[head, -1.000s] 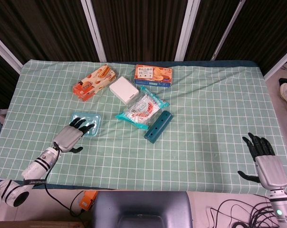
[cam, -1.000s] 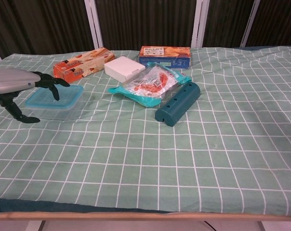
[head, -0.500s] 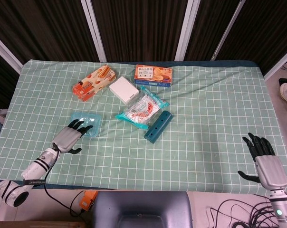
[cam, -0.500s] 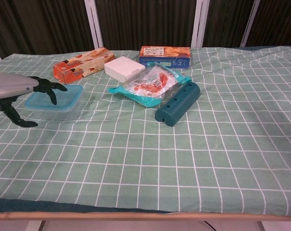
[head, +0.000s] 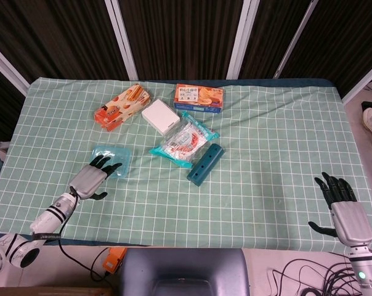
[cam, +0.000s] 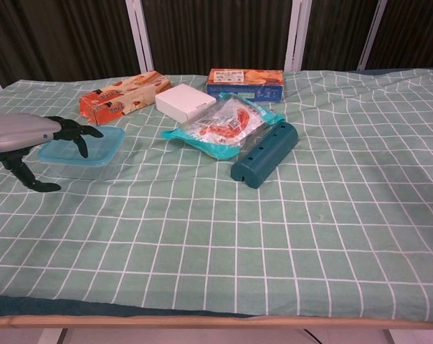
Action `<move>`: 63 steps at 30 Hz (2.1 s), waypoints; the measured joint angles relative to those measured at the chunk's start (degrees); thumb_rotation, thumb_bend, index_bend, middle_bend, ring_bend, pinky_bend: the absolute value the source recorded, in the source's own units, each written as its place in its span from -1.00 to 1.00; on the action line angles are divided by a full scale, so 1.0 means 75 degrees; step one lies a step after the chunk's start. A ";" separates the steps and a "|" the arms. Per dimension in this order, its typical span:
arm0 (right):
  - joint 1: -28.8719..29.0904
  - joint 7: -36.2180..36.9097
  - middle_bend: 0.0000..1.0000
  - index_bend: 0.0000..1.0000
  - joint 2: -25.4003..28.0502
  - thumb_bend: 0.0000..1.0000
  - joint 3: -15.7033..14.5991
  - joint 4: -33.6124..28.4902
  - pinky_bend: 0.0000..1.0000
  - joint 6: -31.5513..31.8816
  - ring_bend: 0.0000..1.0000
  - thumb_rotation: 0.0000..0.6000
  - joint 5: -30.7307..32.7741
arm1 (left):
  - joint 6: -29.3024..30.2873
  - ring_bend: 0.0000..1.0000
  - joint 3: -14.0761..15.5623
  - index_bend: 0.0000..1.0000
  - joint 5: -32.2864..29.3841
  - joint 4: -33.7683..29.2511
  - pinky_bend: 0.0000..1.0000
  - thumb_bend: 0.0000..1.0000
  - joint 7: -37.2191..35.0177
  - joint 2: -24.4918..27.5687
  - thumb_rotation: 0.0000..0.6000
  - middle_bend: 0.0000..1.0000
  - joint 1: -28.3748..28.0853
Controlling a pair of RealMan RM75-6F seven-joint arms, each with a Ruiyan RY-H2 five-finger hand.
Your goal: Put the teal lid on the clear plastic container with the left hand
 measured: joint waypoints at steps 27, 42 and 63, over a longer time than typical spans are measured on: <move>-0.0044 0.0128 -1.00 -1.00 0.0042 -0.68 -0.0026 0.0007 -1.00 0.0087 -1.00 1.00 -0.0093 | 0.0468 -1.00 -0.0267 -1.00 -0.0487 -0.0377 -1.00 -0.53 0.0033 0.0603 1.00 -0.42 0.0435; -0.0032 0.0104 -1.00 -1.00 0.0040 -0.68 -0.0019 0.0003 -1.00 0.0054 -1.00 1.00 -0.0073 | 0.0319 -1.00 -0.0239 -1.00 -0.0411 0.0050 -1.00 -0.53 -0.0194 0.0330 1.00 -0.42 0.0466; -0.0027 0.0069 -1.00 -1.00 0.0036 -0.68 -0.0022 -0.0003 -1.00 0.0032 -1.00 1.00 -0.0059 | 0.0269 -1.00 -0.0278 -1.00 -0.0309 0.0397 -1.00 -0.52 -0.0360 0.0082 1.00 -0.42 0.0460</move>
